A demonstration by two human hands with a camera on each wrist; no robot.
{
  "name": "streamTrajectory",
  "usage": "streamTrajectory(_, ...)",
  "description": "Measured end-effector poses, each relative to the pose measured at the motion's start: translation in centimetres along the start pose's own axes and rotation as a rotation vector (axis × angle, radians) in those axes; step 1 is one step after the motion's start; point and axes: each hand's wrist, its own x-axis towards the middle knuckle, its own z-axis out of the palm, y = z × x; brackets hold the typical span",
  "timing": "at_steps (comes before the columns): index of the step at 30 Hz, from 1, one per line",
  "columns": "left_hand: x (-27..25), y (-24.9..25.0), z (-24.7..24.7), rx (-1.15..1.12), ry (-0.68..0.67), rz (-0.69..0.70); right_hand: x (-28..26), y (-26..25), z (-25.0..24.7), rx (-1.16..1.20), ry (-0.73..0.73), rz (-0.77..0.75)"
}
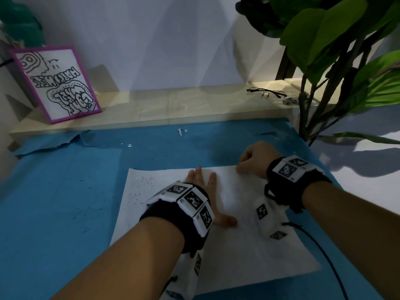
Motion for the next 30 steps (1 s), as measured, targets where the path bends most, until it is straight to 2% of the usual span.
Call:
streamTrajectory(2, -0.2, 0.2, -0.1, 0.002, 0.008, -0.002, 0.3, -0.4, -0.1, -0.027, 0.01, -0.002)
streamTrajectory(5, -0.2, 0.2, 0.1, 0.009, 0.017, 0.007, -0.1, -1.4, 1.2, -0.017, -0.08, -0.076)
streamTrajectory(9, -0.3, 0.2, 0.2, 0.006, 0.018, -0.004, 0.6, -1.0, 0.3, 0.014, -0.016, -0.006)
streamTrajectory(13, -0.1, 0.4, 0.3, 0.024, 0.054, -0.014, 0.1, -2.0, 1.3, -0.018, -0.085, -0.091)
streamTrajectory(17, 0.1, 0.2, 0.4, 0.021, 0.034, -0.006, 0.7, -1.7, 0.3, 0.006, -0.029, 0.003)
streamTrajectory(20, 0.5, 0.1, 0.8, 0.039, 0.067, -0.012, 0.1, -2.6, 1.5, 0.001, -0.067, -0.085)
streamTrajectory(24, 0.5, -0.1, 0.5, 0.013, 0.034, 0.007, 0.5, -1.4, 0.7, 0.067, 0.029, 0.032)
streamTrajectory(26, 0.5, -0.2, 0.3, 0.017, 0.026, 0.01, 0.3, -0.5, 0.4, 0.206, 0.15, 0.081)
streamTrajectory(30, 0.9, -0.2, 0.9, 0.118, 0.048, -0.01, -3.1, 1.1, 2.9, 0.941, 0.372, 0.317)
